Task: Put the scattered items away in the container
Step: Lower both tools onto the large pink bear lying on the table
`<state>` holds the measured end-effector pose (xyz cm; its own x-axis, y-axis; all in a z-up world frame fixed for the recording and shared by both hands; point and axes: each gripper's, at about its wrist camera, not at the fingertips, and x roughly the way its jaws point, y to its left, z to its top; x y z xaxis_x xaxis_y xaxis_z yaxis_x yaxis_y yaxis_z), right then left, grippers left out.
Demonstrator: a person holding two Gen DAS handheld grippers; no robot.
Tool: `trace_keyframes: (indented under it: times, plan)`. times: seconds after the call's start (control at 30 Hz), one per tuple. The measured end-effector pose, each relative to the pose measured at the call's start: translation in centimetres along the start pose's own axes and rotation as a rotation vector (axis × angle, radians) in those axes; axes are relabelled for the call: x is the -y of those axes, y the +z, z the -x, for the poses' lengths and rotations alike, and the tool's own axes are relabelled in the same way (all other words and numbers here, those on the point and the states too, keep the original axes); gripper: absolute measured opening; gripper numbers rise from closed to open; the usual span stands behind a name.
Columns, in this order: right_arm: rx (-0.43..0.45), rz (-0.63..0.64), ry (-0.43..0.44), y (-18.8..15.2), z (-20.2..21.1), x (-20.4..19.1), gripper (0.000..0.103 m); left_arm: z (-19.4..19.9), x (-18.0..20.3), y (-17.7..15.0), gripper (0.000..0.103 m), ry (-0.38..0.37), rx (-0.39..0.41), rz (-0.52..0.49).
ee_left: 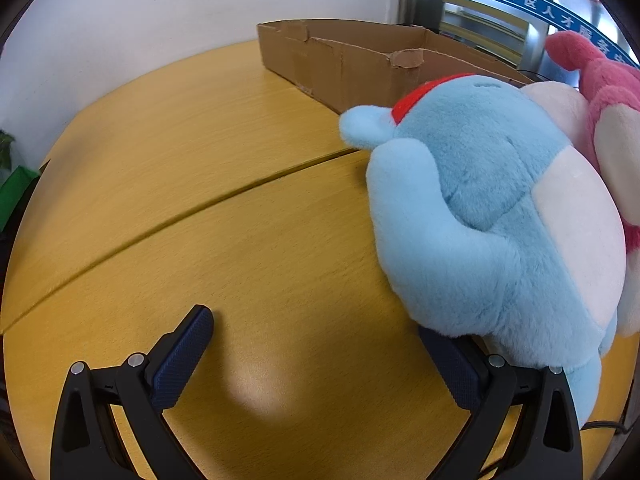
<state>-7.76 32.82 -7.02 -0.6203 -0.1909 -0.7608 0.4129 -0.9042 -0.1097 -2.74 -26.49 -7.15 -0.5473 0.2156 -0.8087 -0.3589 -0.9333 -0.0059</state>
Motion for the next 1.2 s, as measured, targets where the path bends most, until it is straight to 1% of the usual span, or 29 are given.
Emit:
trace_keyframes:
  times: [0.07,0.1,0.17,0.23,0.3,0.33,0.4,0.43,0.53,0.6,0.63,0.7,0.73,0.77,0.87,0.9,1.0,1.1,1.2]
  plan:
    - [0.064,-0.032,-0.003,-0.2,2.9,-0.9,0.102,1.1,0.5,-0.9,0.103,0.055,0.016,0.038]
    - [0.095,-0.048,-0.004,-0.3,4.4,-1.4,0.102,2.3,1.0,-1.5,0.103,0.093,0.049,0.060]
    - [0.159,-0.080,-0.007,-0.4,7.3,-2.3,0.102,5.8,2.3,-2.6,0.103,0.142,0.133,0.118]
    - [0.222,-0.112,-0.010,-0.6,10.2,-3.2,0.102,9.8,3.9,-3.0,0.103,0.160,0.230,0.196]
    - [0.286,-0.145,-0.013,-0.8,13.1,-4.1,0.102,14.3,6.3,-2.9,0.103,0.178,0.331,0.295]
    - [0.318,-0.161,-0.015,-0.9,14.6,-4.6,0.102,16.0,7.7,-2.7,0.103,0.187,0.369,0.337]
    - [0.375,-0.178,-0.014,-0.8,16.9,-6.0,0.102,18.6,10.8,-1.9,0.103,0.203,0.408,0.391]
    - [0.398,-0.173,-0.010,-0.6,17.6,-7.1,0.102,19.3,12.6,-1.4,0.103,0.205,0.404,0.395]
    - [0.425,-0.168,0.030,0.9,18.2,-10.2,0.102,19.5,18.4,0.5,0.103,0.150,0.396,0.352]
    - [0.435,-0.160,0.014,1.8,18.3,-12.4,0.103,18.2,21.8,1.7,0.103,0.061,0.363,0.317]
    - [0.430,-0.165,0.002,2.1,18.2,-13.2,0.102,17.5,23.4,2.3,0.103,0.032,0.350,0.295]
    - [0.382,-0.179,-0.004,2.6,17.8,-14.6,0.102,16.2,26.5,3.4,0.103,-0.020,0.325,0.252]
    - [0.357,-0.186,-0.006,2.9,17.6,-15.3,0.102,15.8,27.7,3.8,0.103,-0.030,0.315,0.242]
    - [0.339,-0.193,-0.011,3.0,17.4,-15.7,0.102,15.3,28.4,4.2,0.103,-0.043,0.307,0.245]
    - [0.291,-0.215,-0.023,2.9,17.0,-16.2,0.102,13.9,29.0,5.2,0.103,-0.102,0.284,0.282]
    - [0.279,-0.223,-0.032,2.9,16.9,-16.2,0.102,13.5,29.0,5.4,0.103,-0.108,0.273,0.293]
    - [0.263,-0.235,-0.065,2.7,17.0,-16.2,0.102,12.9,29.4,5.4,0.103,-0.101,0.251,0.315]
    - [0.241,-0.237,-0.089,2.5,16.5,-16.0,0.102,13.0,28.9,4.9,0.103,-0.106,0.243,0.347]
    - [0.221,-0.251,-0.074,2.4,16.1,-15.9,0.102,12.8,28.6,4.9,0.103,-0.099,0.245,0.369]
